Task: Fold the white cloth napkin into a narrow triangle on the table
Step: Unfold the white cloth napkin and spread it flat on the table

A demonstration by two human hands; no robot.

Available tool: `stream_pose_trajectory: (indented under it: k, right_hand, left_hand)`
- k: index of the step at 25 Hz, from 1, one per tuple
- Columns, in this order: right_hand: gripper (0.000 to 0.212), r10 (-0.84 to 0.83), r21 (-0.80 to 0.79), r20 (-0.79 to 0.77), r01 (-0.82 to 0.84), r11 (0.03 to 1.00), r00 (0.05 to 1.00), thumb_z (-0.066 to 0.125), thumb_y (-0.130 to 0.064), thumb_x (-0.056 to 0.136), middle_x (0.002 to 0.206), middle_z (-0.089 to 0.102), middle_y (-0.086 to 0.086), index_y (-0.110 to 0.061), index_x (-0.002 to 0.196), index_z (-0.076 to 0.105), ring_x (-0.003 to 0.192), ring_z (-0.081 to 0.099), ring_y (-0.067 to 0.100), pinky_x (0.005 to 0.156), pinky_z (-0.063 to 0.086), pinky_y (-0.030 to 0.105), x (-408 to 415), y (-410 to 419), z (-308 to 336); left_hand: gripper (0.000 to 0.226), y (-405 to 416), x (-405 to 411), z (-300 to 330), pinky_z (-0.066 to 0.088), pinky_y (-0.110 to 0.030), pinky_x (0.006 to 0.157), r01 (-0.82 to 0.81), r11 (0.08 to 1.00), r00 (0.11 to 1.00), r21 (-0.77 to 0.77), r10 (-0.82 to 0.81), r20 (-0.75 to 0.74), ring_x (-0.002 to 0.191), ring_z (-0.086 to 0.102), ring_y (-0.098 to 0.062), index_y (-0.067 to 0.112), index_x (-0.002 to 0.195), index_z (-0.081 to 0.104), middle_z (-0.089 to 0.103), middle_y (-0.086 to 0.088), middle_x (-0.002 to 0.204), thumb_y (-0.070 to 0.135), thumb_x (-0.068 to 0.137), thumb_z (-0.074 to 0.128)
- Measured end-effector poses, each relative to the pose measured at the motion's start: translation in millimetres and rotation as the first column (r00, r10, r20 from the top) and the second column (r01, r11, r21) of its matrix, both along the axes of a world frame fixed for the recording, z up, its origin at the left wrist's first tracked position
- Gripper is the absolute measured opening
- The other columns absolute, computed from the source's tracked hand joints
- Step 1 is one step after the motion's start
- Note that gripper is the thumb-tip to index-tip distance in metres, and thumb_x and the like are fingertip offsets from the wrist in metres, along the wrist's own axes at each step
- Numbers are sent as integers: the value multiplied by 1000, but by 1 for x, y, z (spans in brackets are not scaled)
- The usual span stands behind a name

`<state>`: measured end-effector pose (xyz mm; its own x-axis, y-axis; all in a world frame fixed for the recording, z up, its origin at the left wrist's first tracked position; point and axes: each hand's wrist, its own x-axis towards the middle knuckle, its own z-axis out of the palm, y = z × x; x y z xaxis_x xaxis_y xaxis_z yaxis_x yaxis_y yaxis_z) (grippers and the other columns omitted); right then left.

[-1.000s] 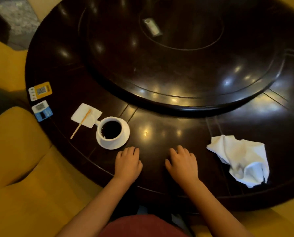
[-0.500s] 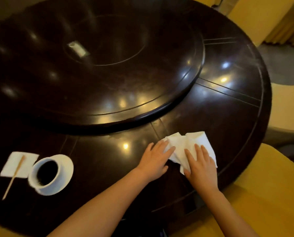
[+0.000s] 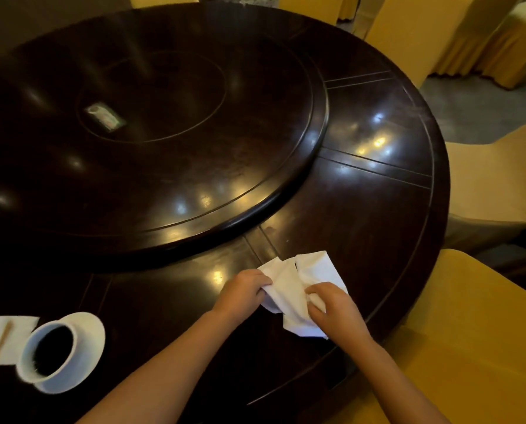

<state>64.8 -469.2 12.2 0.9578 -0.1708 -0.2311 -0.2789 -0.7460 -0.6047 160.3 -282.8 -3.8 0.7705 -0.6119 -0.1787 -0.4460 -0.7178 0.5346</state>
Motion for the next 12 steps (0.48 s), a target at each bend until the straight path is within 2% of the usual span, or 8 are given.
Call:
stream_pose_trajectory:
  k: [2, 4, 5, 7, 9, 10, 11, 12]
  right_hand:
    - [24, -12, 145, 30, 7, 989, 999, 61, -33, 86, 106, 60, -11, -22, 107, 63, 100, 55, 9, 79, 42, 17, 5, 8, 15]
    - [34, 94, 245, 14, -95, 965, 995, 65, -43, 81, 100, 54, -20, -25, 109, 61, 96, 53, 2, 77, 43, 15, 14, 19, 37]
    - [39, 176, 251, 6, -171, 953, 984, 67, -45, 78, 100, 51, -22, -27, 111, 59, 96, 52, 1, 78, 44, 15, 18, 25, 47]
    - [42, 331, 160, 60, -337, 928, 942, 71, -39, 76, 102, 51, -21, -26, 113, 58, 94, 51, 0, 79, 42, 13, 28, 39, 62]
    - [25, 414, 48, 184, -429, 902, 892, 68, -28, 81, 98, 58, -11, -20, 105, 64, 88, 53, 1, 75, 42, 14, 39, 61, 73]
    - [14, 431, 18, 221, -445, 895, 875, 65, -24, 84, 92, 60, -7, -17, 97, 66, 83, 54, 5, 72, 44, 19, 45, 72, 81]
    - [8, 447, -4, 246, -460, 888, 860, 61, -22, 86, 85, 59, -4, -15, 88, 65, 77, 53, 8, 68, 43, 23, 51, 84, 88]
    - [11, 476, -32, 250, -485, 874, 843, 59, -22, 88, 78, 56, -3, -13, 82, 62, 71, 50, 9, 64, 40, 24, 57, 96, 99]
  left_hand:
    - [26, 31, 2, 14, 43, -14, 78, -149, 980, 989, -132, 148, -13, 93, 60, -16, 12, 97, 72, 68, -1, 97, 0, 79, 59]
    - [24, 63, 3, 32, 37, -3, 69, -315, 927, 949, -204, 312, -49, 84, 60, -13, 11, 93, 73, 67, 1, 90, -2, 78, 60]
    - [24, 76, 3, 43, 38, -4, 66, -406, 886, 914, -223, 397, -84, 82, 59, -12, 11, 93, 73, 67, 2, 87, -2, 79, 60]
    - [23, 103, 5, 60, 42, -10, 65, -530, 818, 848, -225, 511, -140, 85, 60, -12, 15, 92, 72, 66, 3, 89, 0, 81, 60]
    - [27, 131, 6, 76, 41, -10, 67, -500, 853, 865, -149, 484, -133, 95, 60, -15, 20, 96, 69, 65, 2, 97, 1, 78, 61]
    - [37, 141, 5, 86, 40, -8, 71, -420, 903, 902, -91, 404, -152, 106, 57, -14, 20, 106, 65, 62, 5, 109, 1, 75, 62]
    - [52, 146, 2, 98, 36, -6, 81, -308, 950, 939, -45, 296, -172, 119, 47, -9, 20, 123, 56, 52, 10, 124, 3, 74, 63]
    - [69, 147, -3, 110, 28, -5, 91, -198, 979, 966, -37, 189, -178, 127, 33, -1, 24, 137, 42, 38, 17, 135, 9, 74, 65]
